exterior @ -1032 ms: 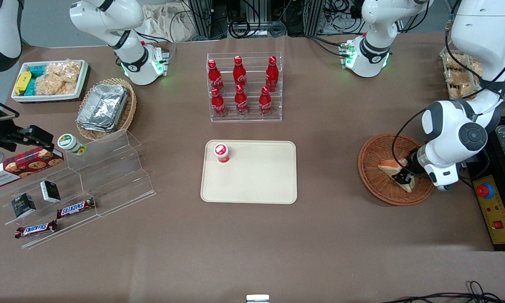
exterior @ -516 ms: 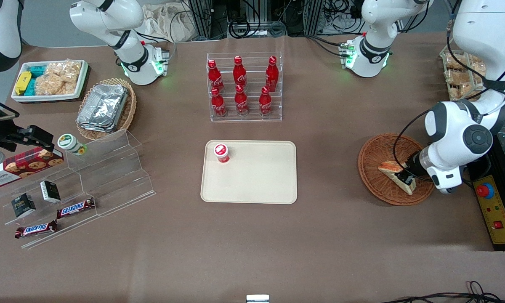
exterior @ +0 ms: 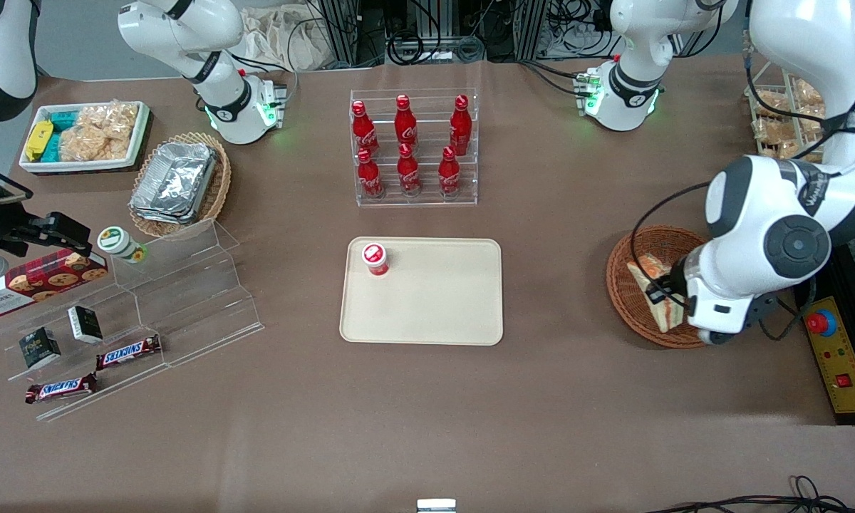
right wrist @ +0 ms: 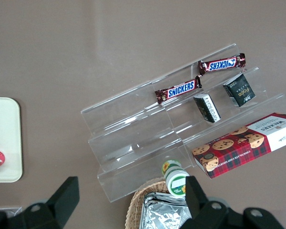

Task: Place sandwich from basket to tray
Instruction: 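Lift the sandwich and carry it toward the cream tray, then lower the sandwich onto the tray beside the red can and release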

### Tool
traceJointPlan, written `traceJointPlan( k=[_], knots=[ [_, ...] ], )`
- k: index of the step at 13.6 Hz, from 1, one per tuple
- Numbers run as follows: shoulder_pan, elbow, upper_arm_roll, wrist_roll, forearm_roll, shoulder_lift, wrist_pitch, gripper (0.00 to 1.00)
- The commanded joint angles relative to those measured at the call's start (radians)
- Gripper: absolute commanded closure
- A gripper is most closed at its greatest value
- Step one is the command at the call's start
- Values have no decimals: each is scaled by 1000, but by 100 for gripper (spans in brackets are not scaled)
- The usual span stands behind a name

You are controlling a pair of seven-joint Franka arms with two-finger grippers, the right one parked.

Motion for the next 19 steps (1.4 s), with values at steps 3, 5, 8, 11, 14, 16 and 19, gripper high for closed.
traceJointPlan(
  k=[3,5,8,11,14,16,19],
  knots=[
    [-239,196,13,8,2,125,-33,100],
    [-326,254,13,-82,5,223,-13,99],
    [-405,275,16,-159,8,332,112,99],
    [-423,268,15,-168,6,395,151,98],
    [-458,249,16,-182,9,416,151,95],
    [-457,248,16,-181,8,432,153,76],
    [-457,248,18,-167,11,432,154,9]
  ],
)
